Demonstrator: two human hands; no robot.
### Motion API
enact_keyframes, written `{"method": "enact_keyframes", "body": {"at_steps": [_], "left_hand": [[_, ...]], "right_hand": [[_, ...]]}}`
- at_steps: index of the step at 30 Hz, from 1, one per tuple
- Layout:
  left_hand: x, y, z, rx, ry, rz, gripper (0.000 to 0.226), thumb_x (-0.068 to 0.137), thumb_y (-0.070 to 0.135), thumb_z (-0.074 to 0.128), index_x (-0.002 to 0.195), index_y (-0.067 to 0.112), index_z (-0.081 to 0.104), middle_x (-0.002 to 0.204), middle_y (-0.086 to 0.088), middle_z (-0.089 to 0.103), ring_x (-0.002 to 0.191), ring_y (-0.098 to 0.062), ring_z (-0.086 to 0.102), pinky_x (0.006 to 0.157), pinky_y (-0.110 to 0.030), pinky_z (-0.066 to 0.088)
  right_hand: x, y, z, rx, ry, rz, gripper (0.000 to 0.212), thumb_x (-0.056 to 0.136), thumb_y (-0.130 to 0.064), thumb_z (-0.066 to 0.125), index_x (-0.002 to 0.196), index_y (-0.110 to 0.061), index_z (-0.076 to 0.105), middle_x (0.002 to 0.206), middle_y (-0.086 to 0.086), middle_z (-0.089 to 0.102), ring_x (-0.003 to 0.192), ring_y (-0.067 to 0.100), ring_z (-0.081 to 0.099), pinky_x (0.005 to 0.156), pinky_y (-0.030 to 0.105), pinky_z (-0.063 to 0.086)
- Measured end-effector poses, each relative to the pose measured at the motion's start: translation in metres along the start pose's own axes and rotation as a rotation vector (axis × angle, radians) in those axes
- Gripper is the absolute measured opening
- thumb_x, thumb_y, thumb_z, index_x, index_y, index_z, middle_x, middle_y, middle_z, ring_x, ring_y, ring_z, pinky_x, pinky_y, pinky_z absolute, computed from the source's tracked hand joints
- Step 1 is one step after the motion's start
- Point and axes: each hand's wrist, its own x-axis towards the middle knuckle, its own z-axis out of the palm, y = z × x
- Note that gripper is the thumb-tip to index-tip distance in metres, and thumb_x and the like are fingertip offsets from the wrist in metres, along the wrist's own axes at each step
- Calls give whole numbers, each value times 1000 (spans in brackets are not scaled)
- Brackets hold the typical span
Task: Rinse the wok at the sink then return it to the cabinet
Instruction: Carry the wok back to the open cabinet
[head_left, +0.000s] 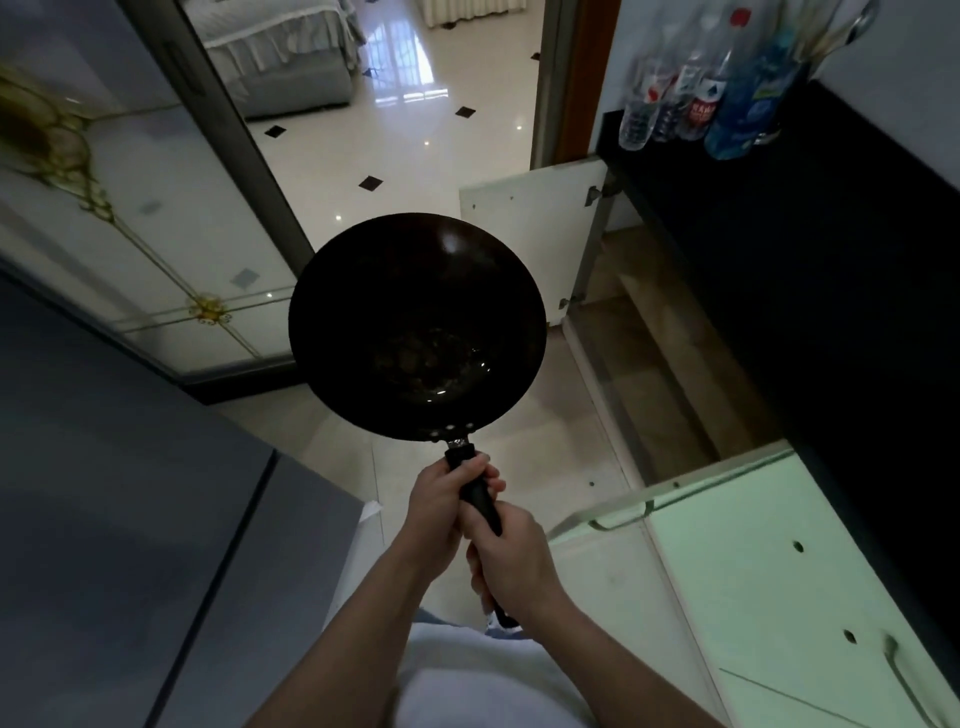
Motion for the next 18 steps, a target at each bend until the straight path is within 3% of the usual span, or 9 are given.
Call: {"method": "enact_keyframes", "body": {"at_steps": [10, 18], "left_hand": [[94, 55, 10, 24, -56, -44, 10, 94, 6, 59, 93, -4, 59, 77, -12, 62, 67, -18, 63, 65, -27, 54], [195, 130, 16, 124, -209, -130, 9, 95, 6, 58, 97, -2, 60, 80, -12, 63, 70, -18, 64, 70, -29, 55]], "right_hand": [[96, -33, -6, -48, 87, 17, 34, 95, -42, 57, 71, -18, 60, 53, 1, 58, 46, 18, 52, 50, 40, 48], [198, -79, 6, 8, 233, 52, 30, 99, -38, 55, 73, -23, 58, 52, -4, 56, 42, 7, 51, 50, 28, 45]]}}
